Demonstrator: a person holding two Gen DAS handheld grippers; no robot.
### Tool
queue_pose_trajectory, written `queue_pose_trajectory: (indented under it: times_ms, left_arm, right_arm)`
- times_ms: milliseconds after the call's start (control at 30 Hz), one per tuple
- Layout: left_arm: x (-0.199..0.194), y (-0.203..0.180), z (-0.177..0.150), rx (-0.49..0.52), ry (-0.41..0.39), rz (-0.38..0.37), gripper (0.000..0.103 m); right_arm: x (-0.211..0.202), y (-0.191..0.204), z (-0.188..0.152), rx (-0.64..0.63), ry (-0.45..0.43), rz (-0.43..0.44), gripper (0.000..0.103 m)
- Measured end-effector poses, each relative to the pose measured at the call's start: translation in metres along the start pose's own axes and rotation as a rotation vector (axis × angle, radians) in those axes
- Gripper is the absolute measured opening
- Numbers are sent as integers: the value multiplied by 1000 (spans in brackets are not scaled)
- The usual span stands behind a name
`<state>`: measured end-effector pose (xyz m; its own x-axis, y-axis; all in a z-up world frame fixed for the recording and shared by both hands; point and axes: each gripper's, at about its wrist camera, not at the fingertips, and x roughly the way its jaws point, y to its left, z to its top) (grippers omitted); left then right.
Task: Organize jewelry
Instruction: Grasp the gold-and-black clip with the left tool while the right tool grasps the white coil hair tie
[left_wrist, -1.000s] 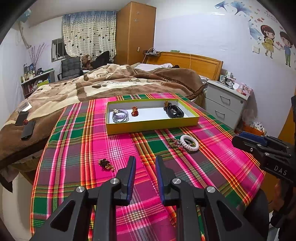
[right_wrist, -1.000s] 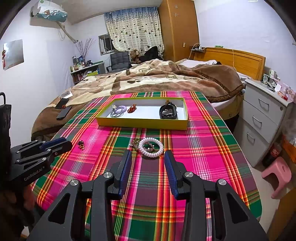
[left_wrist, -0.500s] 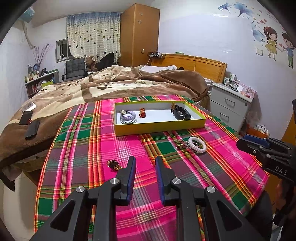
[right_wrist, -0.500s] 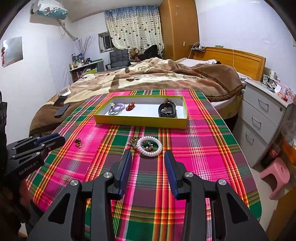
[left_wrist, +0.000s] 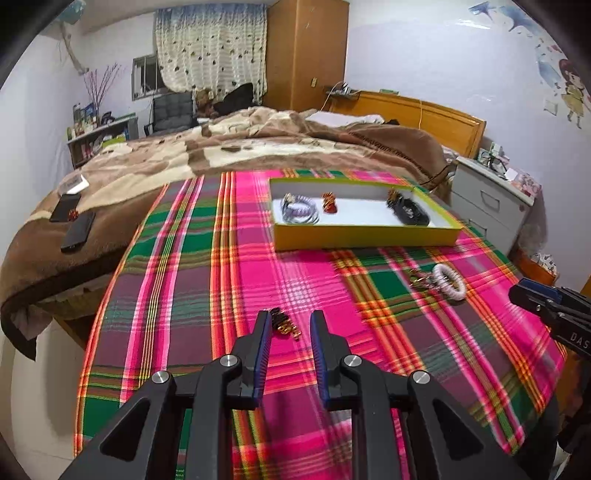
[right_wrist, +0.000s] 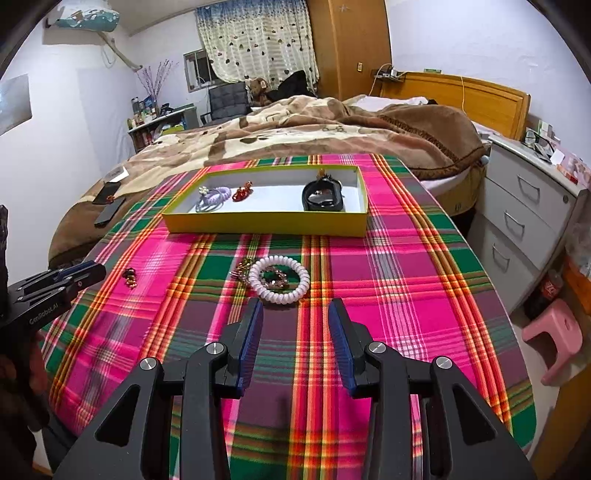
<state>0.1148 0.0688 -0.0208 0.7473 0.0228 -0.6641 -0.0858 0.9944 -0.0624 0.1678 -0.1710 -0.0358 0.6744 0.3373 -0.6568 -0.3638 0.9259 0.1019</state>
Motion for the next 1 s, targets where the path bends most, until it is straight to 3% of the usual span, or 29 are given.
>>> queue_pose_trajectory:
  times_ms: [333, 533, 767, 1000]
  left_arm:
    - [39, 15, 0, -96, 132, -50, 24]
    - [54, 15, 7, -114, 166, -27, 24]
    - [62, 2, 12, -75, 170, -15, 24]
    - [64, -12, 13, -22, 171, -30, 24]
  right_arm:
    - [30, -9, 7, 23, 52, 15, 38]
    - [45, -12, 16, 29, 76, 22, 38]
    - [71, -18, 24, 32, 143, 12, 37]
    - [85, -13, 26, -14, 182, -2, 29]
